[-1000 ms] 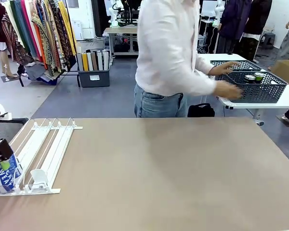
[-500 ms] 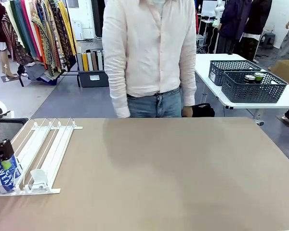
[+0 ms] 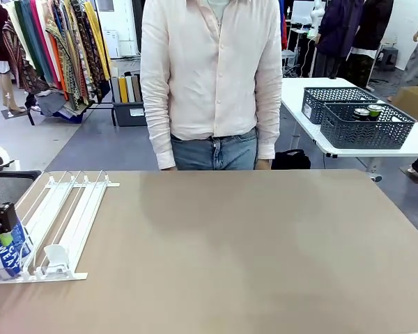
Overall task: Retrieve and store the cans from the dispenser.
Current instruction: Pick up one can from the Automatic Can Dispenser and place it in the middle of the table.
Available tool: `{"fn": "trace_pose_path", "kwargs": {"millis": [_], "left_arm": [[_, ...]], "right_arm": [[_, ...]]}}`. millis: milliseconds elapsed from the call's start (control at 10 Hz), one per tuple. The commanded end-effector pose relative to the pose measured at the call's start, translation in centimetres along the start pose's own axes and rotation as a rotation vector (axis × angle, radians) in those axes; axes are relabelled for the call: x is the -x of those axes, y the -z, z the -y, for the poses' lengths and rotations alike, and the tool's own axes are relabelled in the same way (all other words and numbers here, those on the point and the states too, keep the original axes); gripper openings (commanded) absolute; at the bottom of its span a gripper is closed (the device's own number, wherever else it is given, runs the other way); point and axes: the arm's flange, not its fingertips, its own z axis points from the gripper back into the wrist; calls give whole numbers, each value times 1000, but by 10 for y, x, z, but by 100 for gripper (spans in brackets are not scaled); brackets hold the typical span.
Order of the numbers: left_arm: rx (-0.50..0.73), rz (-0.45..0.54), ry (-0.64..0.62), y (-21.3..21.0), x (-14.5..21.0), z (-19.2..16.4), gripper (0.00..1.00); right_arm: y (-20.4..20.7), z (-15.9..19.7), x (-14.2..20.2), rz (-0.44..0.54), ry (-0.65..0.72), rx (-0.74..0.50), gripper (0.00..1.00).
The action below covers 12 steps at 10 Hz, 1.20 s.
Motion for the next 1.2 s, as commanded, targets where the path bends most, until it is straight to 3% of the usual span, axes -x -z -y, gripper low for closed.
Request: {"fn": "trace_pose_path", "kwargs": {"millis": [0,200,400,700,1100], "left_arm": [[-3,16,-4,38,59,6,0],[5,38,-16,18,63,3,0],[14,39,-26,-41,66,4,0],[111,149,62,-121,72,18,0],[142,204,48,-159,96,12,0]], "right_arm": [[0,-3,-3,14,-24,-30,100],[0,-3,-3,14,-24,-30,100],[0,-3,-3,14,-24,-30,100],[0,-3,-3,14,-24,-30,100],[0,-3,-3,14,-24,-30,100]]}}
